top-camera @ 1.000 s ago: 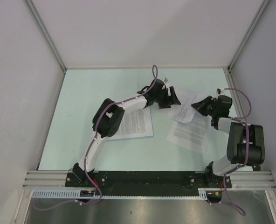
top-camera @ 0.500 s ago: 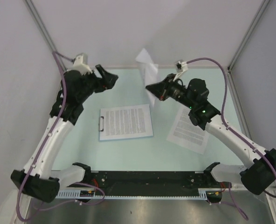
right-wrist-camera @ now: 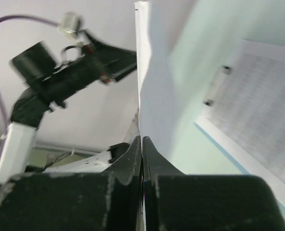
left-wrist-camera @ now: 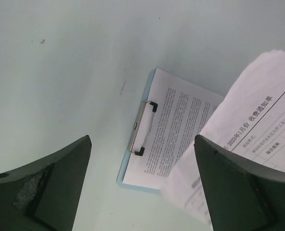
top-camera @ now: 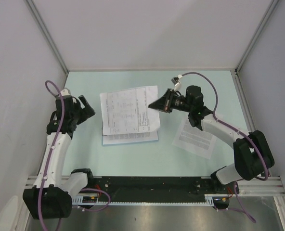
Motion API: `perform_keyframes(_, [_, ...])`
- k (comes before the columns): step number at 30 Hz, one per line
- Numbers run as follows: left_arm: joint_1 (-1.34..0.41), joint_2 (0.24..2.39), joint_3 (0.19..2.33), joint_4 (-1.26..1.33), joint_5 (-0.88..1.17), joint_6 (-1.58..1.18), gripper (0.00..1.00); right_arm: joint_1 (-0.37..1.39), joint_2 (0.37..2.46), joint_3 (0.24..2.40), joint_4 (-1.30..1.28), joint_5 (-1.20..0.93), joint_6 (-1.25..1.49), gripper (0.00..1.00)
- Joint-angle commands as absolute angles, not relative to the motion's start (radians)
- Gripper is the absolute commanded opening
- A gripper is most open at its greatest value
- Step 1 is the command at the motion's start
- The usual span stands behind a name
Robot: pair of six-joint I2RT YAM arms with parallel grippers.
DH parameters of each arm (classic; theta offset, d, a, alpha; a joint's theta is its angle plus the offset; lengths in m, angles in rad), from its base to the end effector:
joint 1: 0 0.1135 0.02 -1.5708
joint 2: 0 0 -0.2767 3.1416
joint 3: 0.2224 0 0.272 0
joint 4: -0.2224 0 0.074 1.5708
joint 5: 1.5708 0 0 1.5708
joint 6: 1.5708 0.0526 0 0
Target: Put the files into the folder
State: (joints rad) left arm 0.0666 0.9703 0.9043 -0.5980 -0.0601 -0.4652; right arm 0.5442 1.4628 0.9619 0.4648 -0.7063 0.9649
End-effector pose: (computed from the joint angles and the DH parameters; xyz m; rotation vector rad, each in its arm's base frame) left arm 0.2312 0.0186 0.3062 -0.6195 2.1501 -0.1499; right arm 0.2951 0.2185 0.3097 -0.2485 1.8824 1.6624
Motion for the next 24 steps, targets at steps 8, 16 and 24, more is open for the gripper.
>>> perform_keyframes(8, [0.052,1.233,0.926,-0.508,0.192,-0.287,0.86,0.399,1.682,0.893,0.29,-0.79,0.64,0.0])
perform_keyframes(16, [0.012,1.385,0.913,-0.486,0.088,-0.221,0.77,0.405,1.835,0.894,0.386,-0.729,0.606,0.0])
perform_keyframes(24, [-0.063,1.499,0.928,-0.468,0.055,-0.221,0.66,0.41,1.891,0.894,0.478,-0.7,0.626,0.0])
